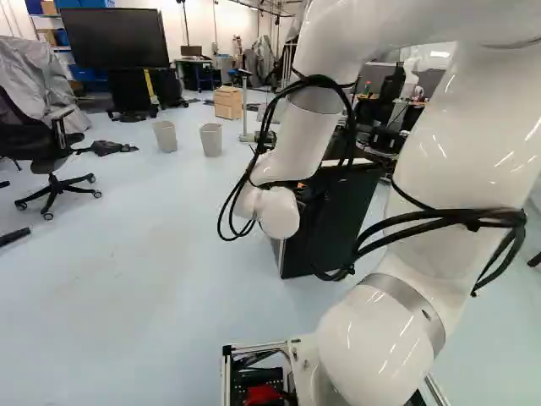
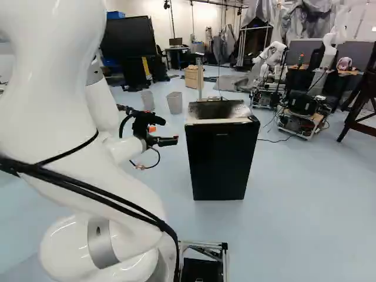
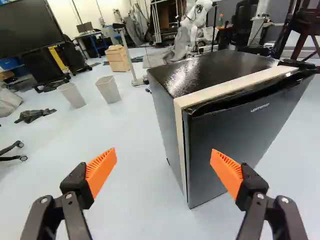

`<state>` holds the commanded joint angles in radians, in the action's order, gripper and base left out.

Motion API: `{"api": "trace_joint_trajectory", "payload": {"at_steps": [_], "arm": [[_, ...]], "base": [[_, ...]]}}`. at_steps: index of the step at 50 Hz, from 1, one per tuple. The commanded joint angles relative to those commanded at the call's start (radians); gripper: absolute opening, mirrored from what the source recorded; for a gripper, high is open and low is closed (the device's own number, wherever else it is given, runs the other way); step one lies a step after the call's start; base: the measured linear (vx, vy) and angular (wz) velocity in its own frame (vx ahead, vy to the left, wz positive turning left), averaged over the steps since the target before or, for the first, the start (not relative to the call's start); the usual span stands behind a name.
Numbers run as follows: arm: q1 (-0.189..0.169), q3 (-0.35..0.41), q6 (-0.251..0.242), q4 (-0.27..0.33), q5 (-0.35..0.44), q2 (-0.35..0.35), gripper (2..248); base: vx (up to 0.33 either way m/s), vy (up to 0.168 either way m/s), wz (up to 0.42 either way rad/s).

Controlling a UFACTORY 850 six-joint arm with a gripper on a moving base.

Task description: Grab a drink from the fridge

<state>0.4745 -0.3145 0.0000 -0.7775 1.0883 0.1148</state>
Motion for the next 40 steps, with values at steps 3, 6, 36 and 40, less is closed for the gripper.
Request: {"api": "trace_joint_trajectory", "payload": {"at_steps": [3,6,36,40], "arm": [[0.010,-0.008,0.000,-0.022,0.008,0.017,247],[0.019,-0.018,0.000,-0.044,0.015,0.034,247],[0.077,-0.177,0.000,-0.266,0.105,0.251,247],[0.082,-0.201,0.000,-0.295,0.116,0.280,247]], "base": [[0.000,0.000,0.000],[0.000,0.000,0.000],[0.000,0.000,0.000],[0.000,0.000,0.000]]}}
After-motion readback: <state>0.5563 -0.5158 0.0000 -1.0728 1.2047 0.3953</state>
